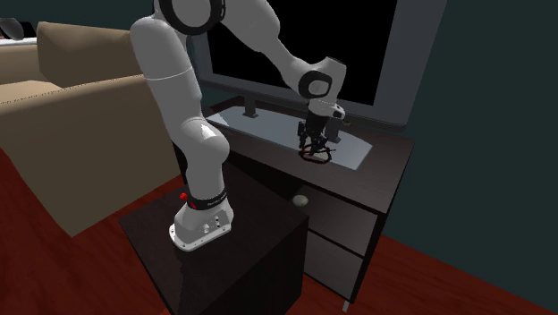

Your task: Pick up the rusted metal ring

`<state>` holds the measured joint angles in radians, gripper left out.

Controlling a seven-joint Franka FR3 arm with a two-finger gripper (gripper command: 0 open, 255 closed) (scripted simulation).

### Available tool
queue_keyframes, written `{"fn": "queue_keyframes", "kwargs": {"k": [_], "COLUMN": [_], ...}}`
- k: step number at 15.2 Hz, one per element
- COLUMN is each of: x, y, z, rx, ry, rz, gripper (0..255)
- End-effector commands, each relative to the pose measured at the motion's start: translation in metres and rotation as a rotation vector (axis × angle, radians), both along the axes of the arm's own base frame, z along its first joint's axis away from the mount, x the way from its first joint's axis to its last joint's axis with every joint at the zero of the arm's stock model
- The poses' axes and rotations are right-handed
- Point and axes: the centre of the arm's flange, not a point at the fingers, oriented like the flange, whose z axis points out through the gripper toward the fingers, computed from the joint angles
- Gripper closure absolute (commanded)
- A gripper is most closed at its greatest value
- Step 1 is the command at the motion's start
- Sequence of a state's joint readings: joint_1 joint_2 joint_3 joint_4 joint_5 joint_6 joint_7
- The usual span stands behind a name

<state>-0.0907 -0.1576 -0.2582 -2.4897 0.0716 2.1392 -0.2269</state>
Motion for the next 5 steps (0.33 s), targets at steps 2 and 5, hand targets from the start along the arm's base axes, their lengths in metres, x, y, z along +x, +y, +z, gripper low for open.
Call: {"fn": "queue_keyframes", "kwargs": {"k": [2, 5], "x": [-0.001, -0.001], "y": [0.001, 0.001], "z": [0.017, 0.023], "rx": [0.0, 0.0], "ry": [0.001, 0.001], "rz": [0.0, 0.0], "gripper": [255, 255]}}
